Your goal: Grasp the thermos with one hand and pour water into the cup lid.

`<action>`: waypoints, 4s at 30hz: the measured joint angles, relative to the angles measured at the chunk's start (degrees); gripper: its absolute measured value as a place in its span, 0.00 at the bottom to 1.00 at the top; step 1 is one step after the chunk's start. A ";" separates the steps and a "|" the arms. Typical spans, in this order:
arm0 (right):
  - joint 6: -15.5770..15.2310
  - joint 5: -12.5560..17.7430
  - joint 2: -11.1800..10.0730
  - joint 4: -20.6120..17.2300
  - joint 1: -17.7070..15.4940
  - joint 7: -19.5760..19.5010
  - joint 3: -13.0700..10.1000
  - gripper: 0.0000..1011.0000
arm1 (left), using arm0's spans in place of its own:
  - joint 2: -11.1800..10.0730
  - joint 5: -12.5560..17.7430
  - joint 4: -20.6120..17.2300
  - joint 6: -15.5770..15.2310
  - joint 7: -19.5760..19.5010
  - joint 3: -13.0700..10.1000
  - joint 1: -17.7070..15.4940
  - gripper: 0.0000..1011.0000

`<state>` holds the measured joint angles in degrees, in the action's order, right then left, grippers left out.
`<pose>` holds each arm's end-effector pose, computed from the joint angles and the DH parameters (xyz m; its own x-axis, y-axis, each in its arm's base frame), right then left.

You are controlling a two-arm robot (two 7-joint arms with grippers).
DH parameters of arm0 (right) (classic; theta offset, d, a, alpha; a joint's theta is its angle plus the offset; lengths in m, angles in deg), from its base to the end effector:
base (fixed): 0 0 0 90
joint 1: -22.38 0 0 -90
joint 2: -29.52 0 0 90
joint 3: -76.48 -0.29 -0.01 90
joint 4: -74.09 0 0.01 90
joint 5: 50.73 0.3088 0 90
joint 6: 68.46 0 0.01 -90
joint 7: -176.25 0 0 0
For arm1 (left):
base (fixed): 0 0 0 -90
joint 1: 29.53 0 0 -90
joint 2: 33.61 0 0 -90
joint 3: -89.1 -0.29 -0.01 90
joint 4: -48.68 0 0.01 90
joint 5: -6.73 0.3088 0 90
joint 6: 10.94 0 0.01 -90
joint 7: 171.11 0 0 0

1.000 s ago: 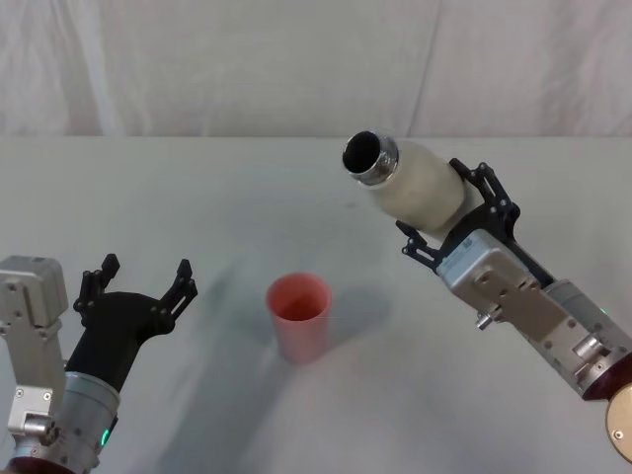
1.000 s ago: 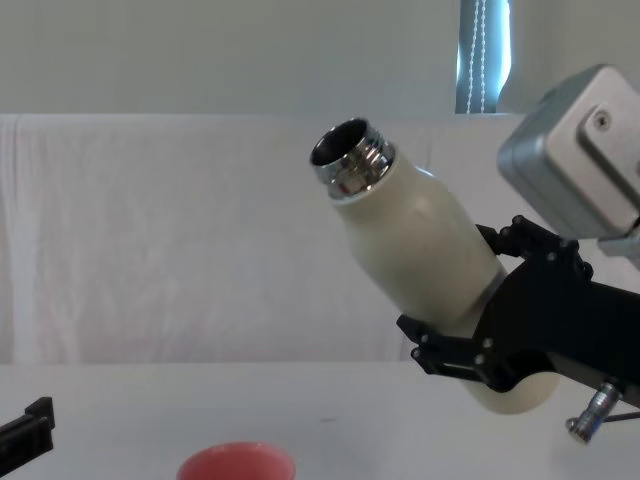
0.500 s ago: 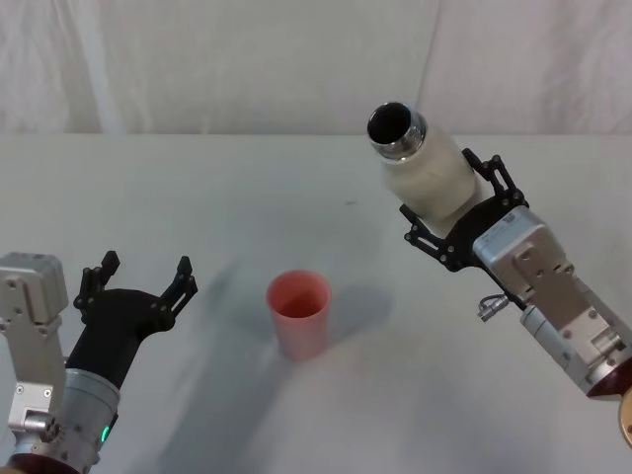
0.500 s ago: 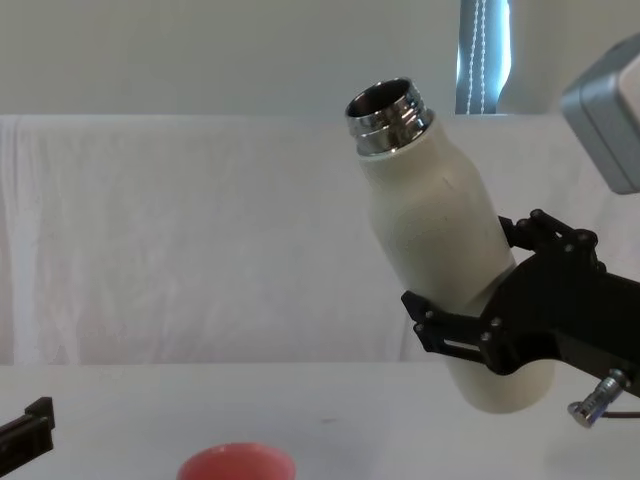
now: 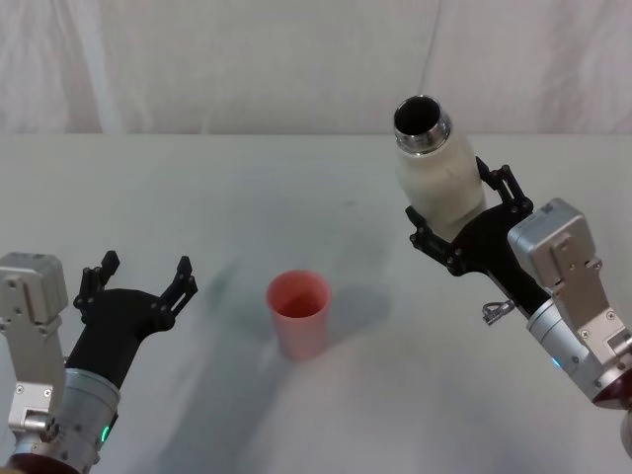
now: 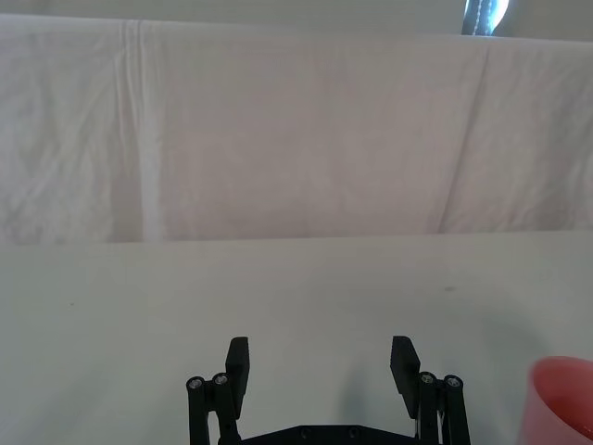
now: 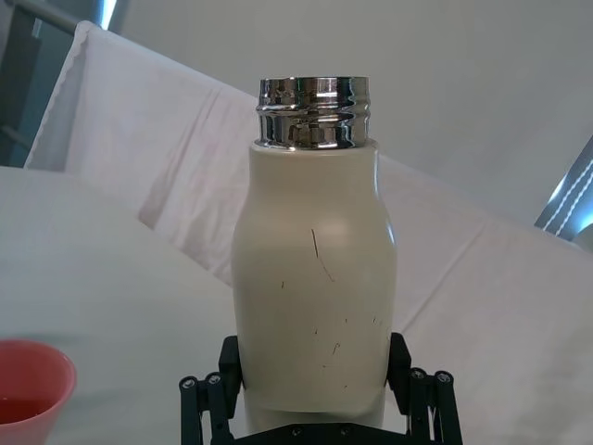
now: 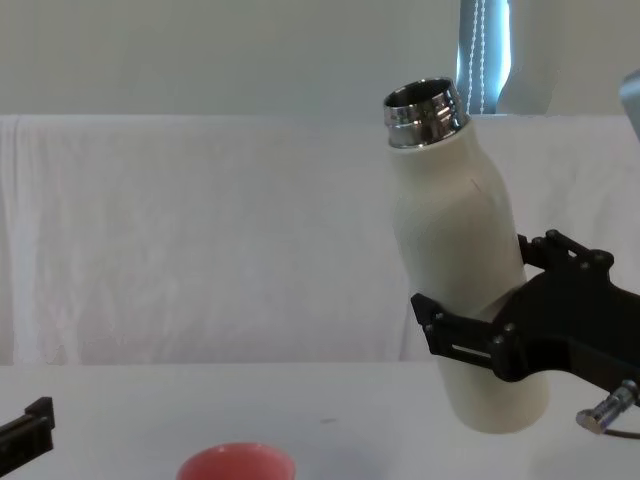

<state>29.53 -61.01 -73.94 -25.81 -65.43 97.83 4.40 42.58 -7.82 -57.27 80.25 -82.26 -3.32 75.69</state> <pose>0.3193 0.0409 -0.2484 0.4316 -0.7848 0.4447 0.8191 0.5475 0.1713 0.2529 0.0375 -0.2853 0.1248 0.9916 -0.0328 -0.9921 0.1243 -0.0174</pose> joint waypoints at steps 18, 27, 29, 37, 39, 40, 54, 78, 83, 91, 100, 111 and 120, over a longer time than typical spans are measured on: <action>1.65 5.72 0.62 1.41 -1.04 1.21 -1.01 0.95 | 0.00 0.00 0.00 0.00 0.00 0.00 0.00 0.99; 2.00 7.80 0.71 2.35 -1.43 1.71 -1.39 0.95 | 0.00 0.00 0.00 0.00 0.00 0.00 0.00 0.99; 1.83 7.95 0.71 2.42 -1.52 1.71 -1.44 0.95 | 0.00 0.00 0.00 0.00 0.00 0.00 0.00 0.99; -1.10 8.57 0.79 2.69 -1.83 1.54 -1.85 0.95 | 0.00 0.00 0.00 0.00 0.00 0.00 0.00 0.99; -1.52 9.24 1.02 2.96 -1.94 1.54 -2.07 0.95 | 0.00 0.00 0.00 0.00 0.00 0.00 0.00 0.99; -1.61 9.44 1.08 3.05 -1.98 1.54 -2.14 0.95 | 0.00 0.00 0.00 0.00 0.00 0.00 0.00 0.99; -2.62 13.30 2.00 3.81 -2.52 1.79 -3.03 0.95 | 0.00 0.00 0.00 0.00 0.00 0.00 0.00 0.99; -1.71 18.34 2.88 7.34 -2.06 3.27 -2.62 0.95 | 0.00 0.00 0.00 0.00 0.00 0.00 0.00 0.99; -1.66 18.56 2.87 7.94 -1.74 3.37 -2.28 0.95 | 0.00 0.00 0.00 0.00 0.00 0.00 0.00 0.99; -1.39 19.36 2.93 8.99 -1.03 3.67 -1.89 0.95 | 0.00 0.00 0.00 0.00 0.00 0.00 0.00 0.99; -1.33 19.89 2.93 9.89 -0.43 3.86 -1.57 0.95 | 0.00 0.00 0.00 0.00 0.00 0.00 0.00 0.99; -1.32 19.73 2.61 10.71 0.08 3.85 -1.28 0.95 | 0.00 0.00 0.00 0.00 0.00 0.00 0.00 0.99; -1.09 19.71 2.59 11.12 0.21 3.74 -1.30 0.95 | 0.00 0.00 0.00 0.00 0.00 0.00 0.00 0.99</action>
<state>28.44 -41.31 -71.36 -14.69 -65.22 101.57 3.10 42.58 -7.82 -57.27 80.25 -82.26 -3.32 75.69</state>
